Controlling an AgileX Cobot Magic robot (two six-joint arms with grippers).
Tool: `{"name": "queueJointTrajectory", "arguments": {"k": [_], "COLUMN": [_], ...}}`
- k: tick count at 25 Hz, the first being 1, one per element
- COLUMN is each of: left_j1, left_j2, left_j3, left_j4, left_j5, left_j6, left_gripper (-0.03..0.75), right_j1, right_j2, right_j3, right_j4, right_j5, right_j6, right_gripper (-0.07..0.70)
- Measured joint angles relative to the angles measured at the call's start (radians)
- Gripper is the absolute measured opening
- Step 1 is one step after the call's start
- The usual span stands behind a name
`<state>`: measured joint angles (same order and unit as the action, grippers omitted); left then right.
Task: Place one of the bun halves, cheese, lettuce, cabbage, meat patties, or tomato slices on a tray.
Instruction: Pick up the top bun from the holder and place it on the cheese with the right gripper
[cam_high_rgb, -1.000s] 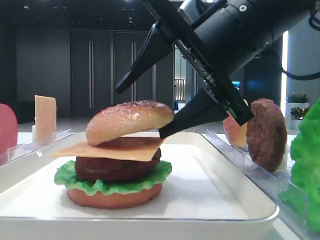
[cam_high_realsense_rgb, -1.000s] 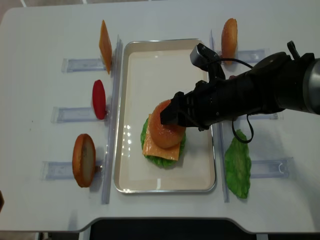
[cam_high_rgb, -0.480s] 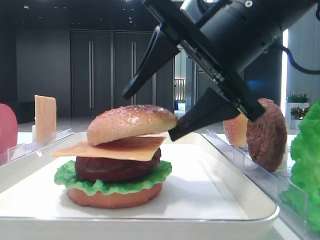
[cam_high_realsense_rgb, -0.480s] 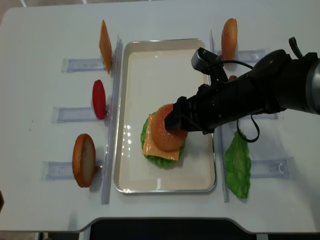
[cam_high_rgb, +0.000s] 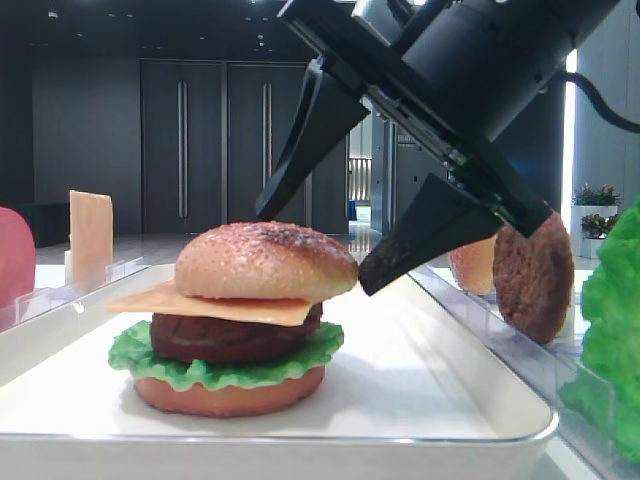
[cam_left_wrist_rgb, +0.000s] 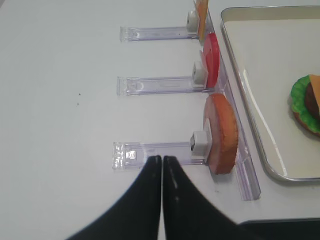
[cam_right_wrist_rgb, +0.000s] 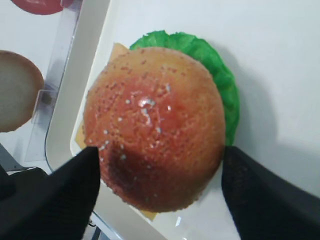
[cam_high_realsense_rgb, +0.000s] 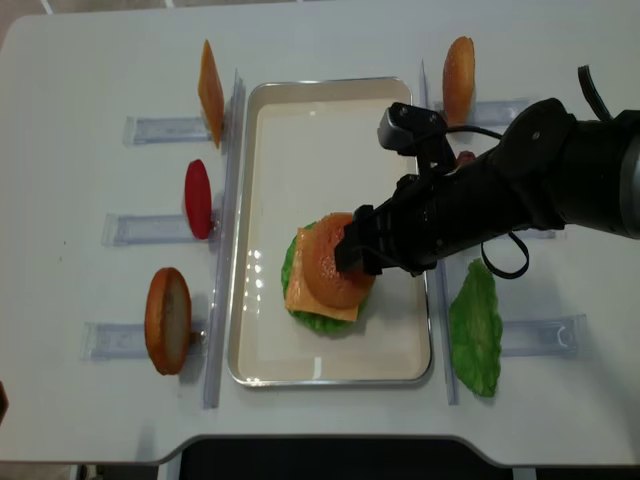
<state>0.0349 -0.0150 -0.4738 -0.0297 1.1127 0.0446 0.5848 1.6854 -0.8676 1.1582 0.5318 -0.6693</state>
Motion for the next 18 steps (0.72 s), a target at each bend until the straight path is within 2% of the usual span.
{"name": "queueJointTrajectory", "arguments": {"k": [9,18], "left_j1": [0.0,0.0], "left_j2": [0.0,0.0], "left_j3": [0.0,0.0], "left_j4": [0.0,0.0], "left_j5": [0.0,0.0], "left_j6": [0.0,0.0], "left_gripper": [-0.001,-0.001], "right_j1": [0.005,0.005], "right_j2": [-0.004,-0.079], "right_j3": [-0.03,-0.093], "right_j4": [-0.093,-0.4], "right_j5": [0.002,0.044], "right_j6": [0.089,0.374], "right_gripper": [0.489,0.489]}}
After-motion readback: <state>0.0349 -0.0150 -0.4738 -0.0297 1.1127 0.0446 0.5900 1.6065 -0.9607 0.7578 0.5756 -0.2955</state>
